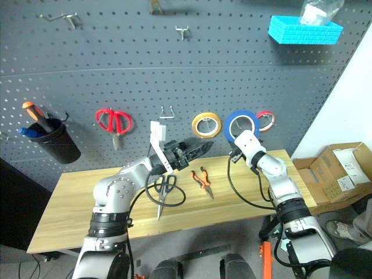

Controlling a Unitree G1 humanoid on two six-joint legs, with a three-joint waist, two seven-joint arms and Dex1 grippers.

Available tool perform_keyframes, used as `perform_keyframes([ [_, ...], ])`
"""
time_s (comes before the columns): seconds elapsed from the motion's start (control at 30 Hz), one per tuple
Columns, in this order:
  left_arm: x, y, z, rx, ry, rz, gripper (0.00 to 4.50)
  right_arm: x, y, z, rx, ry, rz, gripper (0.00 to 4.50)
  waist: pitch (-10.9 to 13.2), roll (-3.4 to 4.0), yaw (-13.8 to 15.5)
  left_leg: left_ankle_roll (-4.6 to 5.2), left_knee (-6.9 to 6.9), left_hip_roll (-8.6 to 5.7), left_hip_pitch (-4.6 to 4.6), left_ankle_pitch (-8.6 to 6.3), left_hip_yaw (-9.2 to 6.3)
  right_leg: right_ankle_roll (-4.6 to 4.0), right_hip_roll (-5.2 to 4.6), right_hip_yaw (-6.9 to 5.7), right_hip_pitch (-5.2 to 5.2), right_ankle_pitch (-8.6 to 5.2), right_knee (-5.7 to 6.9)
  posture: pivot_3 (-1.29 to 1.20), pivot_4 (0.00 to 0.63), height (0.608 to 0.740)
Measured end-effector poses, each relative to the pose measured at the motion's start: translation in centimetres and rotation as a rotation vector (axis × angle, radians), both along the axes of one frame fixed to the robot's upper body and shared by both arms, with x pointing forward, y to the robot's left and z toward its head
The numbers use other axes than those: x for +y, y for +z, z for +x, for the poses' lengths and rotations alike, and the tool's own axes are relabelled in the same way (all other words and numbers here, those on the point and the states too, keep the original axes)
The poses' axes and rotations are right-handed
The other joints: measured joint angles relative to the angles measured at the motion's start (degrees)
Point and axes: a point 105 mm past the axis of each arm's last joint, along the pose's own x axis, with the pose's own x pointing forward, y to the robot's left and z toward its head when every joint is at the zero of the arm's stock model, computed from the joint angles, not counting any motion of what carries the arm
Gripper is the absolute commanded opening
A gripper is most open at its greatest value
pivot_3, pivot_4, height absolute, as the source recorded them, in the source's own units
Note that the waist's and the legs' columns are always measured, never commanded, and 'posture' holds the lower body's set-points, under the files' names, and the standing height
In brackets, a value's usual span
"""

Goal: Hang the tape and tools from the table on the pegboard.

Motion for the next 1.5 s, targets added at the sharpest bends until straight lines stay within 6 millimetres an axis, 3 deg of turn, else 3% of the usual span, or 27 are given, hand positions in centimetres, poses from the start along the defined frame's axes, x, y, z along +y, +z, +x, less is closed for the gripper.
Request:
perform_keyframes([
  [0.13, 0.1, -0.2, 0.3, 0.011, 0.005, 0.005, 4.50, 0.6, 0.1, 0.1, 0.038, 0.057, 0.004, 0.53, -0.1, 0.06, 0.0, 0.02, 0.04, -0.01, 0.01, 0.01, 0.01, 0.01, 0.00, 0.01, 0.02, 0.01, 0.01, 0.07, 0.000, 0.740],
  [0.53, -0.2, -0.2, 0.4, 0.003, 0.005, 0.015, 4.50, -0.2, 0.1, 1.3, 0.062, 0.014, 0.009, 4.42, -0.2, 0.07, 0.1, 0.02, 0.03, -0.01, 0.01, 0.01, 0.00, 0.00, 0.00, 0.01, 0.03, 0.01, 0.02, 0.08, 0.000, 0.740],
  [0.67, 0.1, -0.7, 0.3, 0.019, 0.023, 0.020, 4.50, -0.5, -1.6, 0.3, 0.095, -0.022, 0.026, 4.46, -0.5, 0.10, 0.1, 0.02, 0.02, 0.00, 0.01, 0.01, 0.00, 0.00, 0.00, 0.03, 0.03, 0.01, 0.02, 0.08, 0.000, 0.740],
  [0.83, 2.1, -3.1, 0.5, 0.056, 0.137, 0.093, 4.50, 0.5, -4.6, -2.3, 0.215, -0.063, 0.080, 4.46, -0.9, 0.20, 0.1, 0.03, -0.01, 0.04, 0.10, 0.01, 0.02, -0.01, 0.02, 0.06, 0.04, 0.00, 0.08, 0.10, 0.033, 0.740],
  [0.93, 5.1, -6.7, 0.2, 0.114, 0.284, 0.230, 4.50, 1.8, -8.1, -4.8, 0.392, -0.093, 0.078, 4.46, -1.0, 0.29, 0.1, 0.03, -0.03, 0.09, 0.22, 0.01, 0.04, -0.07, 0.07, 0.08, 0.06, -0.04, 0.17, 0.11, 0.073, 0.740],
  [1.0, 6.2, -8.8, -0.6, 0.161, 0.332, 0.288, 4.50, 2.5, -8.9, -5.4, 0.458, -0.093, 0.056, 4.46, -0.9, 0.40, 0.3, 0.04, 0.02, 0.09, 0.22, 0.02, 0.04, -0.14, 0.06, 0.08, 0.07, -0.03, 0.18, 0.12, 0.100, 0.740],
  [1.2, 6.7, -10.6, -2.1, 0.202, 0.380, 0.352, 4.50, 4.6, -7.1, -4.0, 0.524, -0.080, 0.013, 4.46, 0.3, 0.44, 1.4, 0.33, 0.03, 0.09, 0.36, 0.19, 0.04, -0.49, 0.04, 0.06, 0.19, -0.21, 0.14, 0.16, 0.179, 0.740],
  [1.43, 6.9, -12.7, -5.3, 0.280, 0.408, 0.407, 4.50, 5.4, -9.6, -3.5, 0.771, -0.172, -0.003, 4.46, 3.4, 0.64, 2.4, 0.37, -0.09, 0.13, -0.04, 0.16, 0.01, -0.65, 0.03, -0.02, -0.12, -0.31, 0.12, 0.18, 0.237, 0.740],
  [1.5, 6.8, -13.1, -5.9, 0.300, 0.406, 0.406, 4.50, 5.5, -9.4, -3.0, 0.782, -0.192, -0.009, 4.46, 4.1, 0.68, 2.8, 0.44, -0.13, 0.13, -0.11, 0.11, -0.03, -0.57, 0.03, -0.08, -0.17, -0.27, 0.10, 0.19, 0.248, 0.740],
])
